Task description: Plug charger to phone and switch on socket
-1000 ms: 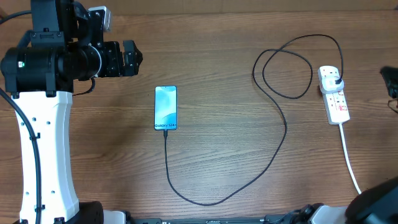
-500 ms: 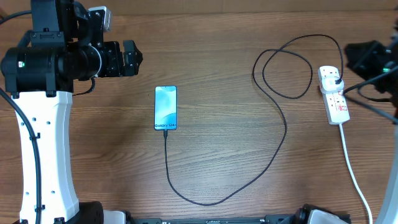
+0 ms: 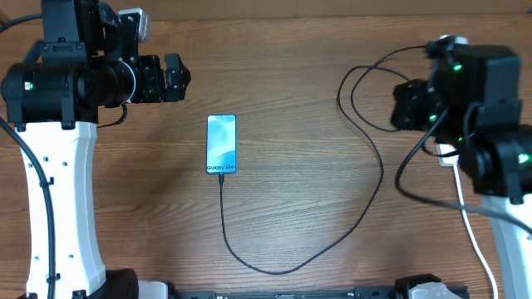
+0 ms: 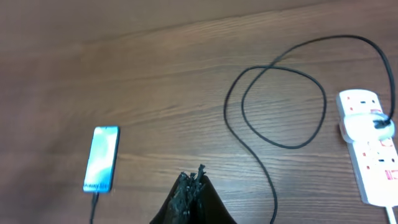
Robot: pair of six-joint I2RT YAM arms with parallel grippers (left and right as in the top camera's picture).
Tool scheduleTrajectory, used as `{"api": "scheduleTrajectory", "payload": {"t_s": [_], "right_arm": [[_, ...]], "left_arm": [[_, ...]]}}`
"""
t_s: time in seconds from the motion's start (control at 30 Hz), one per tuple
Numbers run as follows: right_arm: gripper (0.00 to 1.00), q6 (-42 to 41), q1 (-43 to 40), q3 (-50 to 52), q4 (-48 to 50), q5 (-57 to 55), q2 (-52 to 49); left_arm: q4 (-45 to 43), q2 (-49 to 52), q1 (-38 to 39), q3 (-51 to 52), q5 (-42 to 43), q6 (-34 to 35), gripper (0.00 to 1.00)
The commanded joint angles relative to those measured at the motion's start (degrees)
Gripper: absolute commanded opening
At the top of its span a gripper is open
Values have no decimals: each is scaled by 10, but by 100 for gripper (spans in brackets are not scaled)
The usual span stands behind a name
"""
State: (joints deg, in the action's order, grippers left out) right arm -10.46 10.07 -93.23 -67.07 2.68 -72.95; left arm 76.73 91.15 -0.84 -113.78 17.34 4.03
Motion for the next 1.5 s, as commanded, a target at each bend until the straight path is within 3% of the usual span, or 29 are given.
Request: {"api": "scheduleTrajectory", "payload": {"t_s": [0.0,0.03,0.13,0.23,0.27,0.53,1.1,1.47], "right_arm": [[20,2,25,-15,-4,-41,12],[26,-1,28,-15,-6,-40,12],[62,-2,31,-15,-15,-39,12],[83,-2,31,-15,-28,-38,12],[100,-2,31,-15,-32,-38,12],[100,-1,31,-15,-75,-21,12],[100,9,30,-15,-74,-41,12],[100,18,30,78,87,-28,63]], "left_arm": [[-2,3,1,-6,1,-6,99],[-2,3,1,-6,1,-6,100],[-2,3,1,-6,1,-6,99],[-2,3,1,-6,1,-6,100],[-2,3,1,-6,1,-6,100],[-2,3,1,-6,1,-6,100],[-3,3,1,-6,1,-6,99],[-2,3,1,-6,1,-6,100]]}}
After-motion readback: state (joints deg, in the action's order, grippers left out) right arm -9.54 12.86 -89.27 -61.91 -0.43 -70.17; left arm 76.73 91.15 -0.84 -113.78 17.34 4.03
